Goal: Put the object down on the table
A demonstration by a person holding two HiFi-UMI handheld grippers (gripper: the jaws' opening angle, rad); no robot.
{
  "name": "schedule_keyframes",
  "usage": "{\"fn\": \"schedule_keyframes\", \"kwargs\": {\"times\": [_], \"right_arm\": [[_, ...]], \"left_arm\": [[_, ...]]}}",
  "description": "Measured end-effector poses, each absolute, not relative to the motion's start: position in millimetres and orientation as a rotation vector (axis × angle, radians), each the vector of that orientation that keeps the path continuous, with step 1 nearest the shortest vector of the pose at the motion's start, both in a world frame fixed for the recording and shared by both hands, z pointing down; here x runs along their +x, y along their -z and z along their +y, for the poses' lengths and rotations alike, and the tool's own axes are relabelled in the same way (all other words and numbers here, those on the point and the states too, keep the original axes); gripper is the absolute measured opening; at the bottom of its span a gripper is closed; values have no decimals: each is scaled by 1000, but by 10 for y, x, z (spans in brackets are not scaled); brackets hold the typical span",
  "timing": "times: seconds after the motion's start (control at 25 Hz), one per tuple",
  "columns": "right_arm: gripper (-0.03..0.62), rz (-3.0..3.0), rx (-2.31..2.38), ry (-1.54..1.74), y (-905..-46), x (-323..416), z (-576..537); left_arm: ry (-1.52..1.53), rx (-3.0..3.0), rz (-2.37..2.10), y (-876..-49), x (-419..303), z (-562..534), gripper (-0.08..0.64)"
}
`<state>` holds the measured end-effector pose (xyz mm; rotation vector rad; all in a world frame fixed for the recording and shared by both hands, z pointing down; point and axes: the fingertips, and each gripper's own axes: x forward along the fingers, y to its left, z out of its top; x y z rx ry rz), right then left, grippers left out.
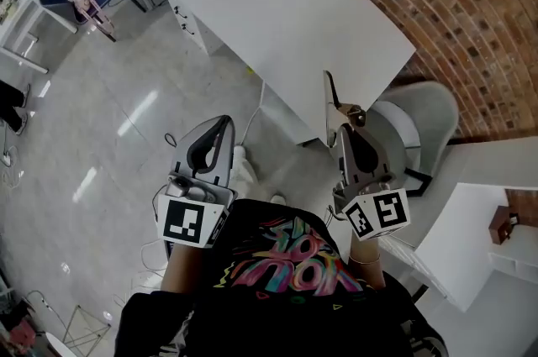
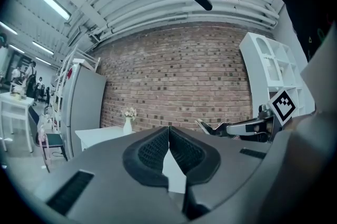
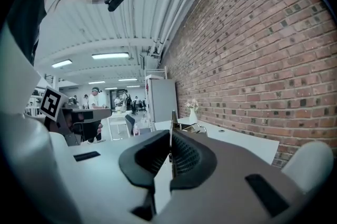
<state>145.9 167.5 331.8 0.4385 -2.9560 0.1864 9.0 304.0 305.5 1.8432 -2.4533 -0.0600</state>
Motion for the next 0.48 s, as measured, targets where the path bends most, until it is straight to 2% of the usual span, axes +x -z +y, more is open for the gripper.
{"fn": "schedule_keyframes", "kwargs": {"times": [0.24,0.48], "right_arm": [[21,-2947,529,-173,-3264,671,1367],[21,-2893,665,-236,-3334,206,1135]], "left_arm": [[60,1936,-2391,-3017,-800,2630,25],[12,2012,-2285,-3079,-1387,2292,25]]}}
